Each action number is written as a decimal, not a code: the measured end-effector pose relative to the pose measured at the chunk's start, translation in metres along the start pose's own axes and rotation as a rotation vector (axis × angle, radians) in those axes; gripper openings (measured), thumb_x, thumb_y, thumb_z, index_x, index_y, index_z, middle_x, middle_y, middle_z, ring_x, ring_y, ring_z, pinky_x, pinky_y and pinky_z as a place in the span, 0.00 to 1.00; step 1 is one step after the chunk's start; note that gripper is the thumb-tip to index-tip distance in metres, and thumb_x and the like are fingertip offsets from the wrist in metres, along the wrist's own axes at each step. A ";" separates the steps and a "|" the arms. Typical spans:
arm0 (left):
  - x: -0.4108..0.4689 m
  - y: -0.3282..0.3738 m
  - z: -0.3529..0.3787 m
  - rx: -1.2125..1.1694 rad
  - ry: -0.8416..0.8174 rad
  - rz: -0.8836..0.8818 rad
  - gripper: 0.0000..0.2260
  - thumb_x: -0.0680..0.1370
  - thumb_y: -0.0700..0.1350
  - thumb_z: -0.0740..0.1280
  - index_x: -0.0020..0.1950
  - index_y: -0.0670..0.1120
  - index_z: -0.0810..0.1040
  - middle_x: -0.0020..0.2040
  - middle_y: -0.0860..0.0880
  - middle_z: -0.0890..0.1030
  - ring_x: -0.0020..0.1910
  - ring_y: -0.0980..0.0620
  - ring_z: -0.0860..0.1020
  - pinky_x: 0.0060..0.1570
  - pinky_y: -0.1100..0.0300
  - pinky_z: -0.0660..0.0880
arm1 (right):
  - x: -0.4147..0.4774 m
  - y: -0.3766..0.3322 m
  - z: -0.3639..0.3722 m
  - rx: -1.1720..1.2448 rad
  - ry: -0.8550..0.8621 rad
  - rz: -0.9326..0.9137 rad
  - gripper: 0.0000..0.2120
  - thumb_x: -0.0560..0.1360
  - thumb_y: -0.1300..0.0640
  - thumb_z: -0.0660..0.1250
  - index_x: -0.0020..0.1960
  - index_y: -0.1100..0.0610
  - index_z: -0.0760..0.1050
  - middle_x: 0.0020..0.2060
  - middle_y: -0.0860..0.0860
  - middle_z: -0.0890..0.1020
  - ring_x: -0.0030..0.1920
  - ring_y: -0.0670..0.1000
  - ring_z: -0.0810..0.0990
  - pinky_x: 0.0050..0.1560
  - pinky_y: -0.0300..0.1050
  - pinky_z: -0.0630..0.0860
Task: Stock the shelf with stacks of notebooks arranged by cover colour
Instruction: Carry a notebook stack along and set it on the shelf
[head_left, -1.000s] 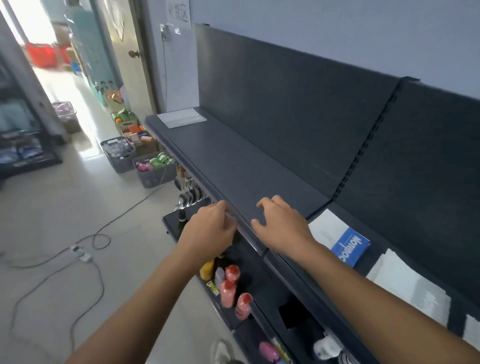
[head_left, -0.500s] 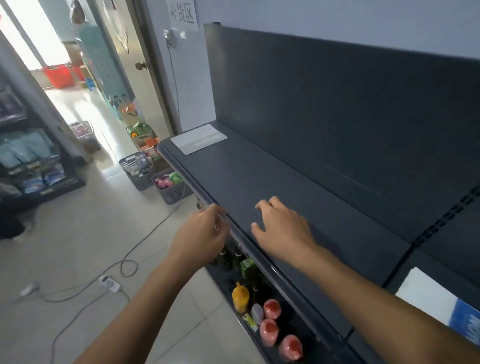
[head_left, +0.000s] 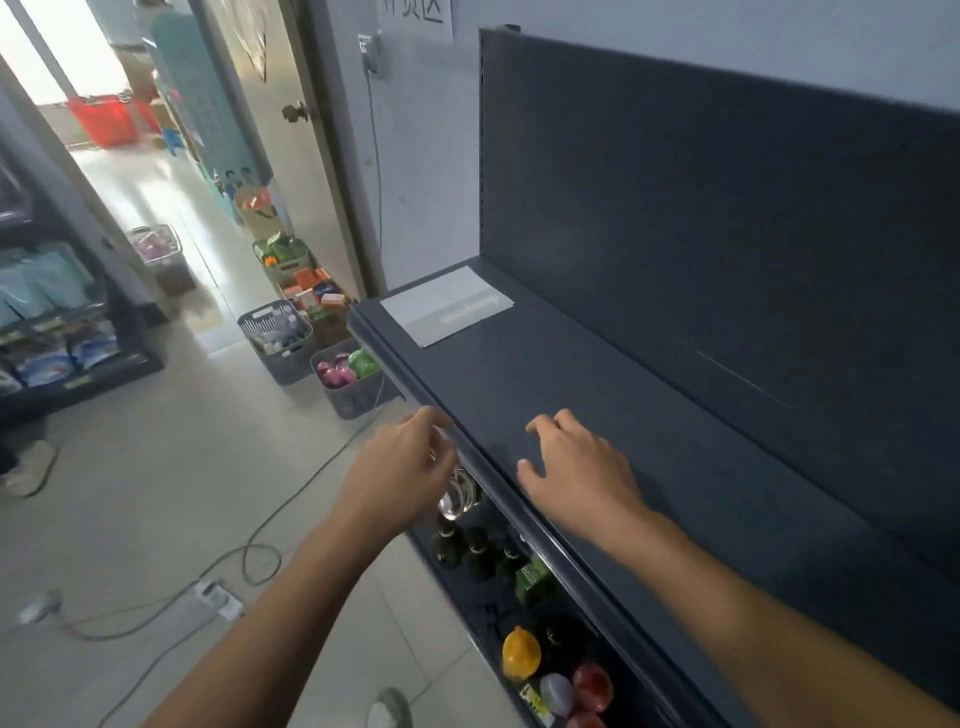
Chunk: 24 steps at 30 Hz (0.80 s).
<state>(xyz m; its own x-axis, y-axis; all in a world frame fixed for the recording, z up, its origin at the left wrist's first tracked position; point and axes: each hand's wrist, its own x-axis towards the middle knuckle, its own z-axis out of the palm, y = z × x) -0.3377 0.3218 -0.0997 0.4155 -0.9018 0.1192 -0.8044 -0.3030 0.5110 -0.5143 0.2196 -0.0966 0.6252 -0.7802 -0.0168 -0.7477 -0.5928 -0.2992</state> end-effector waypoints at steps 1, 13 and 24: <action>0.013 -0.012 -0.004 -0.002 -0.010 0.013 0.09 0.81 0.48 0.62 0.59 0.52 0.78 0.48 0.55 0.81 0.44 0.55 0.79 0.47 0.53 0.78 | 0.013 -0.008 0.002 -0.005 0.002 0.011 0.13 0.81 0.47 0.61 0.61 0.52 0.71 0.57 0.49 0.74 0.49 0.55 0.79 0.43 0.49 0.73; 0.139 -0.145 -0.051 -0.030 -0.094 0.171 0.08 0.81 0.48 0.62 0.57 0.52 0.78 0.48 0.55 0.80 0.43 0.57 0.79 0.47 0.53 0.79 | 0.148 -0.105 0.037 0.040 0.041 0.205 0.17 0.81 0.46 0.60 0.67 0.50 0.70 0.61 0.48 0.73 0.51 0.54 0.80 0.46 0.50 0.75; 0.266 -0.190 -0.051 -0.065 -0.120 0.272 0.09 0.81 0.48 0.62 0.59 0.51 0.79 0.51 0.55 0.80 0.45 0.57 0.78 0.48 0.58 0.77 | 0.266 -0.122 0.061 0.077 0.080 0.386 0.13 0.79 0.50 0.62 0.62 0.53 0.71 0.58 0.49 0.71 0.45 0.51 0.76 0.40 0.48 0.73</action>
<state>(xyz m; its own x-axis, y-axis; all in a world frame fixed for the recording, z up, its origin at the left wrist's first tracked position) -0.0531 0.1554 -0.1219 0.1329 -0.9782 0.1598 -0.8489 -0.0291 0.5277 -0.2434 0.0964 -0.1225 0.2801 -0.9575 -0.0688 -0.9034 -0.2386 -0.3562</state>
